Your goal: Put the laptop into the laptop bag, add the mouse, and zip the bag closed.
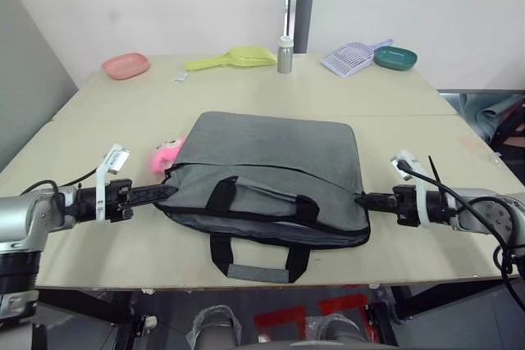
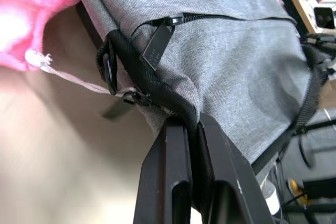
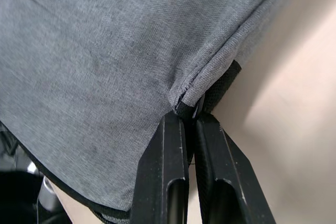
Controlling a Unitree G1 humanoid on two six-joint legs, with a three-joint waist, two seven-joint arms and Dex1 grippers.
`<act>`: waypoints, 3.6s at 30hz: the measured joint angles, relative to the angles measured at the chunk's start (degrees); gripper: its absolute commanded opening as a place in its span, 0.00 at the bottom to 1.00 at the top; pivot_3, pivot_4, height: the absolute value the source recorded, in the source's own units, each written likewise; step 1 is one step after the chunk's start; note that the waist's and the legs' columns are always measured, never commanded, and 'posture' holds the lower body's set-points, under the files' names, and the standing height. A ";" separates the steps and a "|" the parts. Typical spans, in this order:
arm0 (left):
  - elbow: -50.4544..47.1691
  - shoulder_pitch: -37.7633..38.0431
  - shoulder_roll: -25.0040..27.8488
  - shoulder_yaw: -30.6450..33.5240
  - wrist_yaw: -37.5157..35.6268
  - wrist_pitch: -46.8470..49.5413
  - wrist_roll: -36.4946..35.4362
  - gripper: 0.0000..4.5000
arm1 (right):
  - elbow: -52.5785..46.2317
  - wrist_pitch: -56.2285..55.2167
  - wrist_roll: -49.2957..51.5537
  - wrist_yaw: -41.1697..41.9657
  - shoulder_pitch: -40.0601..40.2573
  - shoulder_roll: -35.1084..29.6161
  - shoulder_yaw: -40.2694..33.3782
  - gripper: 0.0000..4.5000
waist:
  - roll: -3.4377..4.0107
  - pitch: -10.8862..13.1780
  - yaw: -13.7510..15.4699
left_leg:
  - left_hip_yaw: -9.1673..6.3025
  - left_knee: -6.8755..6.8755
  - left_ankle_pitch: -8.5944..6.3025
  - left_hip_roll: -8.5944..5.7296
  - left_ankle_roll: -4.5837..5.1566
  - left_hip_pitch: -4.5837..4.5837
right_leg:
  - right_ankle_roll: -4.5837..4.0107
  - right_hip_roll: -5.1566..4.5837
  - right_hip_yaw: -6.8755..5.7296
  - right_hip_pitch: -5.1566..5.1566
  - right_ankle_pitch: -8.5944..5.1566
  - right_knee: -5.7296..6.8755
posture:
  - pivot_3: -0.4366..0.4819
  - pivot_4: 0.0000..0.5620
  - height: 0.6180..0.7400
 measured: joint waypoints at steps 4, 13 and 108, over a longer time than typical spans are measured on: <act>-2.94 7.52 1.56 1.08 0.09 -0.62 -1.66 0.00 | 0.18 -1.29 -3.52 3.39 -2.76 -0.71 3.89 0.01 | -0.01 0.00 0.07 | 0.02 -0.15 -0.01 0.00 0.01 -0.05 | 0.00 0.00 -0.03 -0.03 0.00 -0.15 | 0.48 0.27 1.00; -1.99 8.39 -0.17 -1.20 1.69 -7.10 -1.73 0.00 | 0.07 -3.32 -7.32 7.00 -2.67 -1.77 4.84 0.01 | -0.03 -0.02 0.66 | 0.08 -0.13 0.01 -0.03 0.04 0.14 | 0.00 -0.02 0.06 0.07 0.00 -0.06 | 0.48 0.27 1.00; -31.01 0.78 14.15 9.25 3.99 -16.97 -33.13 0.87 | 16.18 -35.45 -33.07 30.03 -14.28 19.00 25.84 0.01 | -0.28 -1.64 -0.79 | 0.25 0.47 -0.09 0.01 0.07 1.18 | 0.00 -0.02 0.38 0.83 -0.08 0.79 | 0.48 0.27 1.00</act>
